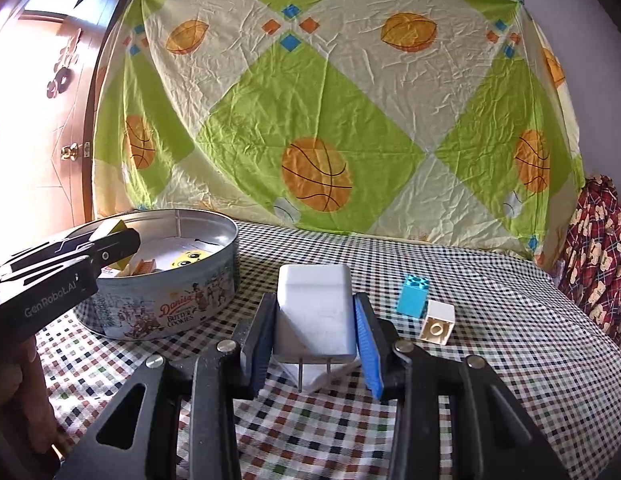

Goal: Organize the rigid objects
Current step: 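Carry the yellow block with the left tool while the right tool carries the charger to the tin, then open the left tool over the tin while the right tool releases the white charger inside, then move both tools back toward the figure, plastic box and toy bricks on the cloth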

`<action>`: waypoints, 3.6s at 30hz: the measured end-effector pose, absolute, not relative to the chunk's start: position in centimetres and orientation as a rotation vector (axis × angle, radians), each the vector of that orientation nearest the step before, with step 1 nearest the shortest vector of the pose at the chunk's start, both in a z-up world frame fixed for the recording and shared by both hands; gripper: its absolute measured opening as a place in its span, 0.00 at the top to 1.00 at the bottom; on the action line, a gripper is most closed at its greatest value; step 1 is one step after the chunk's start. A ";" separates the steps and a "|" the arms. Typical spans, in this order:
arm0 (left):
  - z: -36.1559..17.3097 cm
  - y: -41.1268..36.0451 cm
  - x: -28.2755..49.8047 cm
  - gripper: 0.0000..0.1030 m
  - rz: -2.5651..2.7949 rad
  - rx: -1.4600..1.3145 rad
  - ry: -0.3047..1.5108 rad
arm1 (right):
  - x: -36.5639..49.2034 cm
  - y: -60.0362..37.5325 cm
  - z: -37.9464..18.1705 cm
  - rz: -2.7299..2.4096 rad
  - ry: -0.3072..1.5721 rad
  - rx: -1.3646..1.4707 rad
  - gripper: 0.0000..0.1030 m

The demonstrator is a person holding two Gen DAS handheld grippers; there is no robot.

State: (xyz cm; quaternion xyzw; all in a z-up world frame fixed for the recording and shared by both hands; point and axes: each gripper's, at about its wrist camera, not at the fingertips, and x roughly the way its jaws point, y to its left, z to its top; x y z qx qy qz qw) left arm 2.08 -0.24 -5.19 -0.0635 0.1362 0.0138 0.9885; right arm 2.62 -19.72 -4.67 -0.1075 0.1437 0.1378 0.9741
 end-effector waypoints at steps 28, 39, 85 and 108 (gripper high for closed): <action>-5.4 4.2 1.2 0.73 0.093 -0.175 0.259 | 2.5 -14.3 -5.6 0.390 0.322 -0.267 0.61; -4.1 7.8 1.9 0.73 0.106 -0.230 0.296 | 3.5 -12.1 -4.2 0.468 0.342 -0.274 0.61; -4.0 8.1 5.3 0.02 0.166 -0.223 0.482 | 9.2 -13.3 -1.0 0.536 0.491 -0.098 0.32; -4.1 -1.2 8.1 0.00 0.038 -0.103 0.532 | 11.3 -25.7 -3.6 0.428 0.629 -0.124 0.31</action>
